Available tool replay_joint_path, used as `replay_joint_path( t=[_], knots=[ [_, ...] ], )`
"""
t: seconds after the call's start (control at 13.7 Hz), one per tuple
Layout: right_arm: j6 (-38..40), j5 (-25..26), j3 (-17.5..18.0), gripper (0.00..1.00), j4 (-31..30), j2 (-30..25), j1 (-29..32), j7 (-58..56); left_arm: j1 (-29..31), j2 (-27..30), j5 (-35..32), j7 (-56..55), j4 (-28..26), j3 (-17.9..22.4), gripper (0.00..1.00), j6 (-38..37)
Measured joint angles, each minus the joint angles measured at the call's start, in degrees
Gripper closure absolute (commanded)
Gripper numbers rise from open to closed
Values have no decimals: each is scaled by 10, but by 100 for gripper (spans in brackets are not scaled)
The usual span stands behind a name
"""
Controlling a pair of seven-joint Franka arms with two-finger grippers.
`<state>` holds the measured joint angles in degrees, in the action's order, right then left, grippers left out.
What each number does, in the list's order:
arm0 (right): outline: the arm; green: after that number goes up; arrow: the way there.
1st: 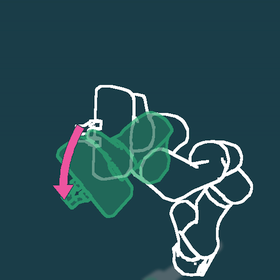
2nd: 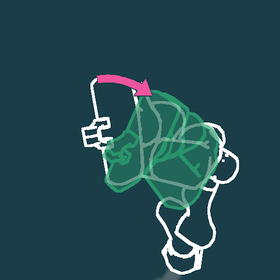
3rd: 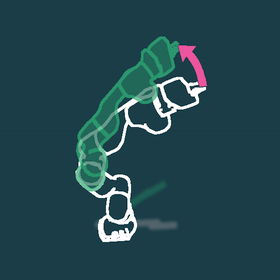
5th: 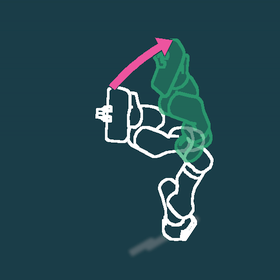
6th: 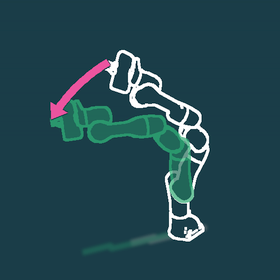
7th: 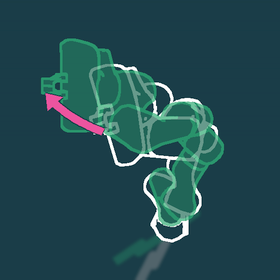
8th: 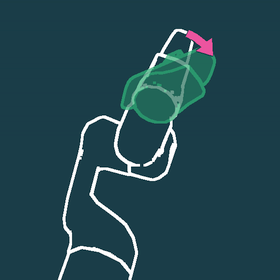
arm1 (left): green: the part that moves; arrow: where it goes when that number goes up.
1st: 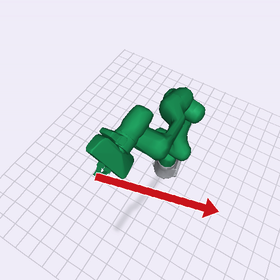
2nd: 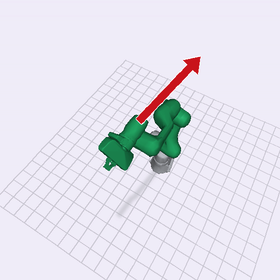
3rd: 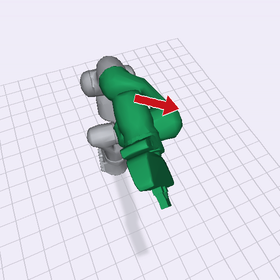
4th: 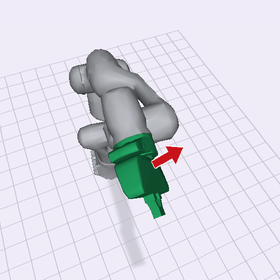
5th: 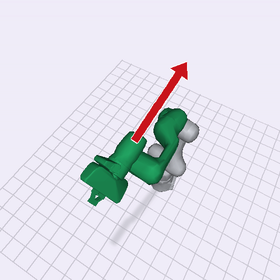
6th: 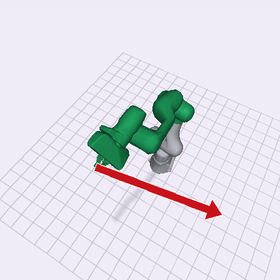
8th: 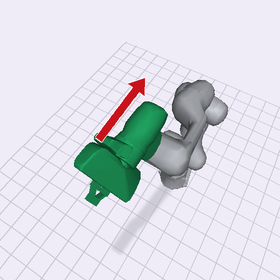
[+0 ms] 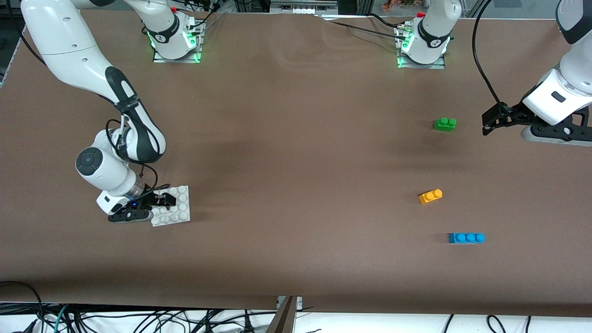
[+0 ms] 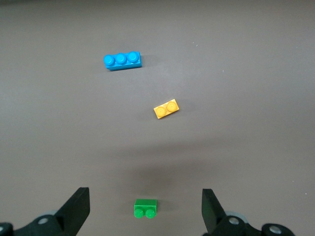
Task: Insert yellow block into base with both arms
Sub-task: 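Grasp the edge of the white base plate with the right gripper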
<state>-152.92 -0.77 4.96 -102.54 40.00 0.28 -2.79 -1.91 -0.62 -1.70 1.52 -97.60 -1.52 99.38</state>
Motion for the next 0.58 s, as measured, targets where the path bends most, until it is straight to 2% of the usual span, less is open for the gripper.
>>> replay_joint_path(
  t=[0.37,0.58],
  knots=[
    [0,0,1,23,0,0,-40,76,0,0,0,0,0,0,0,-13],
    [-1,0,1,23,1,0,-80,161,0,0,0,0,0,0,0,-14]
  ],
)
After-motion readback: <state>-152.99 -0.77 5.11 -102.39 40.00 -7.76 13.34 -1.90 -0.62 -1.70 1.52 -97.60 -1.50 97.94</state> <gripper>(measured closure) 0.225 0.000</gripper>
